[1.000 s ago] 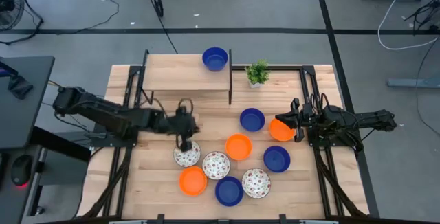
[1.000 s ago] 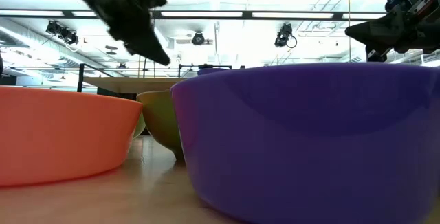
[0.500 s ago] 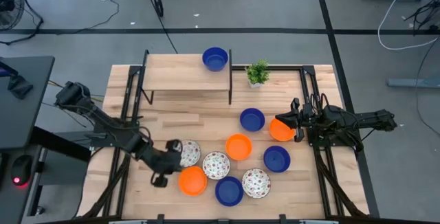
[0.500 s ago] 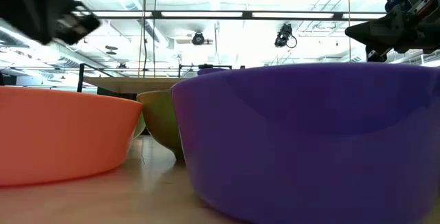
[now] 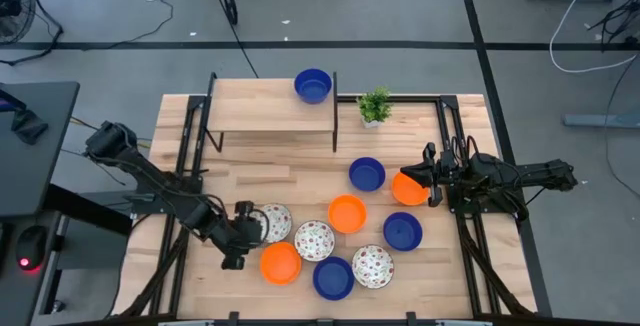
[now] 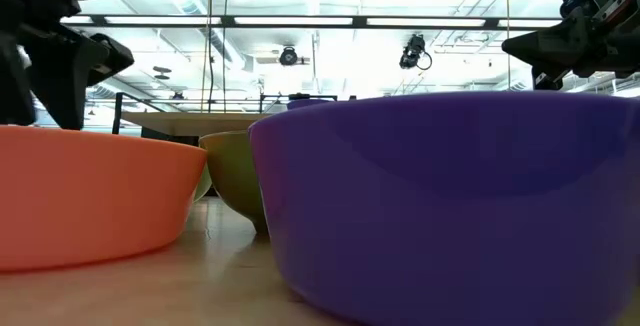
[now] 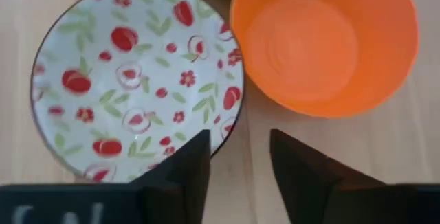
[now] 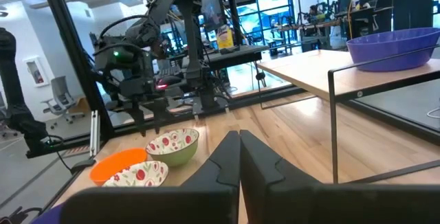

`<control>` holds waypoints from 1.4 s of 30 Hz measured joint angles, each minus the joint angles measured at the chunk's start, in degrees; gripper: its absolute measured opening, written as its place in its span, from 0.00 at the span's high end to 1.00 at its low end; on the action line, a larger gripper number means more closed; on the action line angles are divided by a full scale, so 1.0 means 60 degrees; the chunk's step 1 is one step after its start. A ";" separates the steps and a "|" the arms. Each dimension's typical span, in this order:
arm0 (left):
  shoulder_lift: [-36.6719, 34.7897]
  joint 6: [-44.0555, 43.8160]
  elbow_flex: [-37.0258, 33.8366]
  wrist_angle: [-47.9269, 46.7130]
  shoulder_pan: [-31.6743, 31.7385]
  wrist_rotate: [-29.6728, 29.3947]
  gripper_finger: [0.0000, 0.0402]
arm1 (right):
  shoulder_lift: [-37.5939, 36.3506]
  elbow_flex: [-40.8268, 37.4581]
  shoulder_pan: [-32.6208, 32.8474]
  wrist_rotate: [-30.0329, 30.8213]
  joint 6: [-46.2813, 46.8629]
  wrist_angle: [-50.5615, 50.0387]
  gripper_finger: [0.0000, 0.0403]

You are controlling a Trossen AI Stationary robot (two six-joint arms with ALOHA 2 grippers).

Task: Pick & Place Mini bowls
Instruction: Put the white bowl on the shelf

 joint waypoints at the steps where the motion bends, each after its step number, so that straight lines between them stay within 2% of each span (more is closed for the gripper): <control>1: 0.0106 0.0267 0.0004 0.0016 -0.0006 0.0003 0.56 | 0.0000 0.0000 -0.0002 0.0002 0.0000 -0.0003 0.99; 4: 0.0478 0.0614 0.0004 -0.0025 -0.0016 -0.0219 0.53 | 0.0000 0.0000 -0.0003 0.0002 0.0000 -0.0002 0.99; 7: 0.0798 0.0679 0.0004 -0.0016 -0.0007 -0.0468 0.55 | 0.0000 0.0000 -0.0004 0.0002 0.0000 -0.0002 0.99; 17: 0.1113 0.0773 0.0004 0.0249 -0.0009 -0.0900 0.73 | 0.0000 0.0000 -0.0001 0.0003 0.0000 -0.0003 0.99; 25: 0.1090 0.0792 0.0004 0.0627 -0.0040 -0.1207 0.83 | 0.0000 0.0000 0.0000 0.0003 0.0000 -0.0004 0.99; 30: 0.1067 0.0824 0.0008 0.0638 -0.0038 -0.1417 0.95 | 0.0000 0.0002 -0.0002 0.0003 0.0000 -0.0004 0.99; 34: 0.1057 0.0547 0.0044 0.0658 -0.0056 -0.1936 0.96 | 0.0000 0.0000 -0.0004 0.0000 0.0000 0.0000 0.99; 38: 0.1082 0.0636 0.0498 0.0441 -0.0009 -0.2029 0.97 | 0.0000 0.0000 0.0000 0.0000 0.0000 -0.0001 0.99; 42: 0.1082 0.0762 0.1608 -0.0988 0.0238 -0.2459 0.98 | 0.0000 0.0000 -0.0002 0.0002 0.0000 -0.0004 0.99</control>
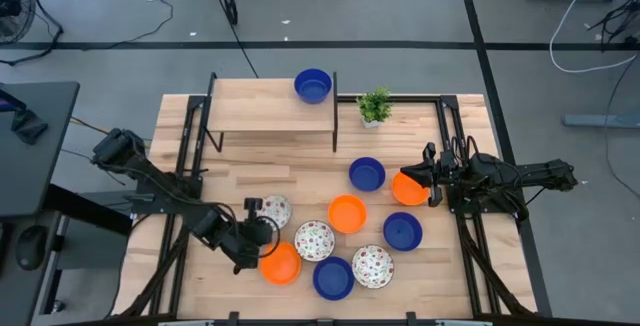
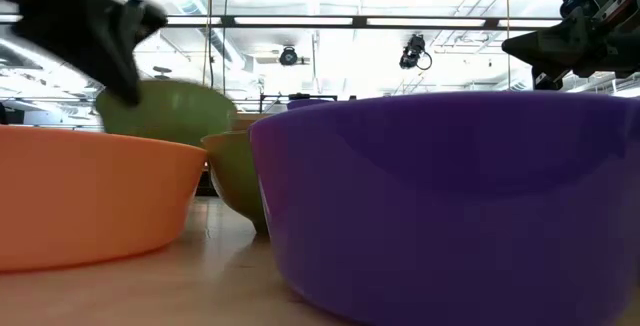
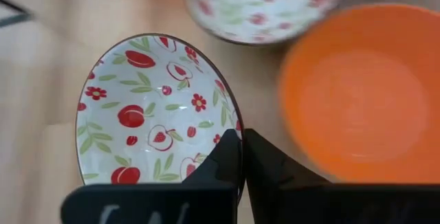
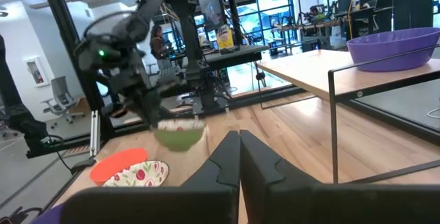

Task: Pick & Place Mini bowls
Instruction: Put the white bowl on the shelf

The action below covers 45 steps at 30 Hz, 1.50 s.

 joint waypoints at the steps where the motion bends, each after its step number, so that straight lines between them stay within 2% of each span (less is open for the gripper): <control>1: 0.0000 0.0002 0.0302 -0.0503 0.0097 -0.0172 0.98 | 0.0000 0.0001 0.0001 -0.0001 0.0000 0.0000 0.99; 7: -0.0017 -0.0397 0.2173 -0.3853 0.1128 -0.0632 0.98 | 0.0000 0.0002 0.0000 0.0000 0.0000 0.0000 0.99; 14: -0.0029 0.0378 0.3582 -0.6357 0.3354 -0.1104 0.98 | 0.0000 0.0000 -0.0002 -0.0002 0.0000 0.0000 0.99; 23: -0.0033 0.2948 0.4311 -0.6579 0.6692 -0.1221 0.98 | 0.0000 0.0000 -0.0002 -0.0002 0.0000 0.0000 0.99; 29: -0.0046 0.4259 0.4314 -0.6488 0.8999 -0.0465 0.98 | 0.0002 0.0004 0.0001 -0.0001 0.0000 0.0002 0.99; 34: -0.0254 0.5412 0.4301 -0.5453 1.0704 0.0345 0.97 | 0.0004 0.0003 -0.0002 0.0001 0.0000 0.0000 0.99; 38: -0.0448 0.5843 0.4304 -0.4635 1.1833 0.1110 0.98 | 0.0004 0.0000 0.0001 0.0002 0.0000 0.0000 0.99; 45: -0.0484 0.6037 0.4216 -0.4512 1.2857 0.1388 0.96 | 0.0004 0.0000 0.0001 0.0002 0.0000 0.0000 0.99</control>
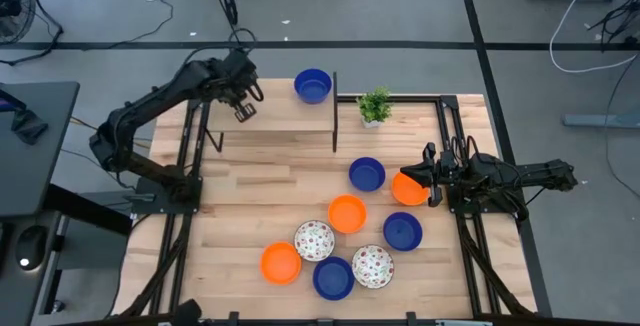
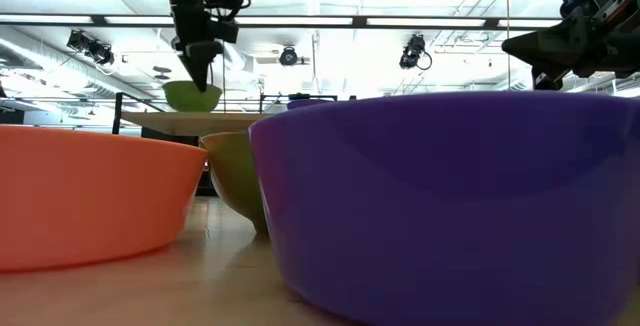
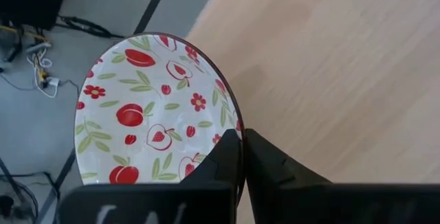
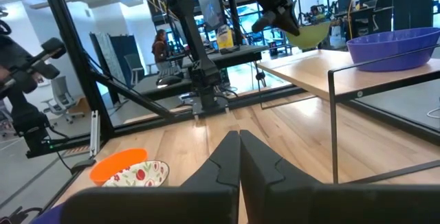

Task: Pick & Place Mini bowls
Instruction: Put the white bowl on the shelf

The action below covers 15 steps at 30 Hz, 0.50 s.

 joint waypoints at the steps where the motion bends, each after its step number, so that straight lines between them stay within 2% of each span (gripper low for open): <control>1: 0.0005 0.0001 -0.0049 0.0011 0.0056 0.0023 0.96 | 0.0000 0.0000 -0.0003 -0.0004 -0.0004 0.0004 0.99; 15: 0.0015 -0.0070 -0.0182 0.0102 0.0105 0.0382 0.97 | 0.0000 0.0000 -0.0003 0.0000 0.0000 0.0003 0.99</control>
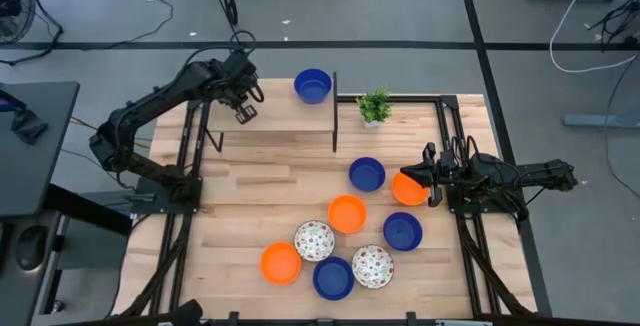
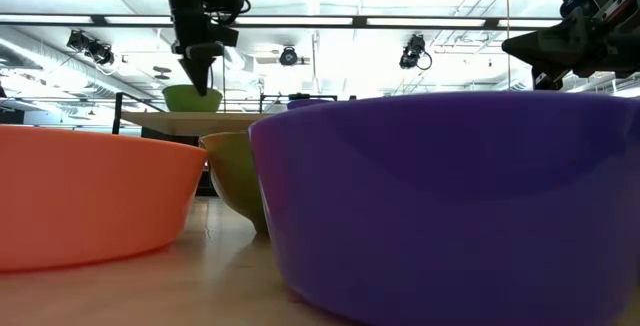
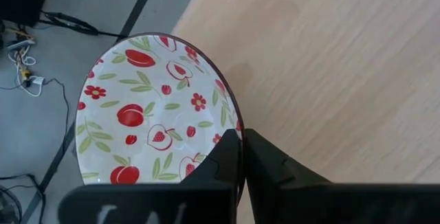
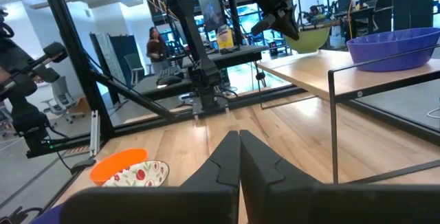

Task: Pick & Place Mini bowls
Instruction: Put the white bowl on the shelf

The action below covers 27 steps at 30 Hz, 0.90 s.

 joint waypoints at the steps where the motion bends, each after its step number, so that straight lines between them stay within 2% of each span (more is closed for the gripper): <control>1: 0.0000 -0.0003 0.0000 -0.0023 0.0000 0.0000 0.97 | 0.0000 0.0001 0.0002 0.0000 0.0000 -0.0002 0.99; 17: 0.0000 -0.0248 -0.0007 -0.0446 -0.0018 0.0358 0.94 | 0.0000 0.0000 0.0000 -0.0001 0.0000 -0.0003 0.99; 27: 0.0004 -0.1229 -0.0007 -0.0478 -0.0018 0.0379 0.93 | 0.0000 0.0003 0.0000 0.0000 0.0000 -0.0003 0.99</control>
